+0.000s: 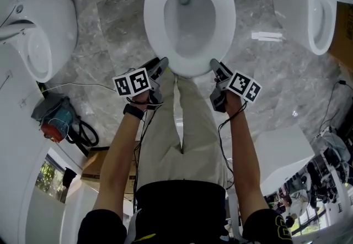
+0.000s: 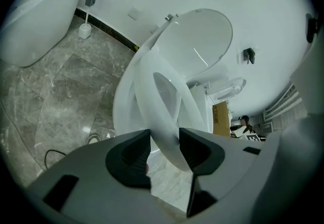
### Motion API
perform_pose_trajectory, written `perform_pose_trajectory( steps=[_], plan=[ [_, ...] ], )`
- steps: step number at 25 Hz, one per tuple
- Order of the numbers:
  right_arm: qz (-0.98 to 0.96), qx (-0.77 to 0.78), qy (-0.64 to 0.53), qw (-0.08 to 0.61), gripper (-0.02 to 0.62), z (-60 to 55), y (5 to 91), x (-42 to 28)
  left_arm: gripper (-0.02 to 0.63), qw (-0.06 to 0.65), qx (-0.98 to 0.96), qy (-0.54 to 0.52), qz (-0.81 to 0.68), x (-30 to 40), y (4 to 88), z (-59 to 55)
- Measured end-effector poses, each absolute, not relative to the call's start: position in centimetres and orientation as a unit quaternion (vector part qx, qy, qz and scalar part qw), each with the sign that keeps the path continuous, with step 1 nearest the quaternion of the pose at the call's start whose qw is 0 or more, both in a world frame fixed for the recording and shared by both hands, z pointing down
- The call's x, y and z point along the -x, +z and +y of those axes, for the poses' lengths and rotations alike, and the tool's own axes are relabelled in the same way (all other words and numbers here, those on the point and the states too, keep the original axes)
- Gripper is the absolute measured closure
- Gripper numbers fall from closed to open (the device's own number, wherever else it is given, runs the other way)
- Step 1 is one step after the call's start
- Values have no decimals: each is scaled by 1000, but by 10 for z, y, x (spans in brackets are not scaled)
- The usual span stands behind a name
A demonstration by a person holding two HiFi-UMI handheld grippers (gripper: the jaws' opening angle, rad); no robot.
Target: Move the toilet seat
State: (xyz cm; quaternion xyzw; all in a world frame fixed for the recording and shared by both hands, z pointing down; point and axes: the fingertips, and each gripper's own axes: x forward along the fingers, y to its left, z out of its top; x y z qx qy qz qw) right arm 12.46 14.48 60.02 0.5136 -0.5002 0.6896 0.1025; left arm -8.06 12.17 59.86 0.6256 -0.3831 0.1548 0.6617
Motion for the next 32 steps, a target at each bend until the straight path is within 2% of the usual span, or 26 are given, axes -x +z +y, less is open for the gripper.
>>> perform_pose_trajectory(
  steps=[25,32],
  plan=[
    [-500,-533,682,-15,410,109,533,-130,408,674,-644,41,-359,82,536,85],
    [-512,-507,687,-92,411,88,508,-131,402,683,-635,-32,-359,75,516,65]
  ],
)
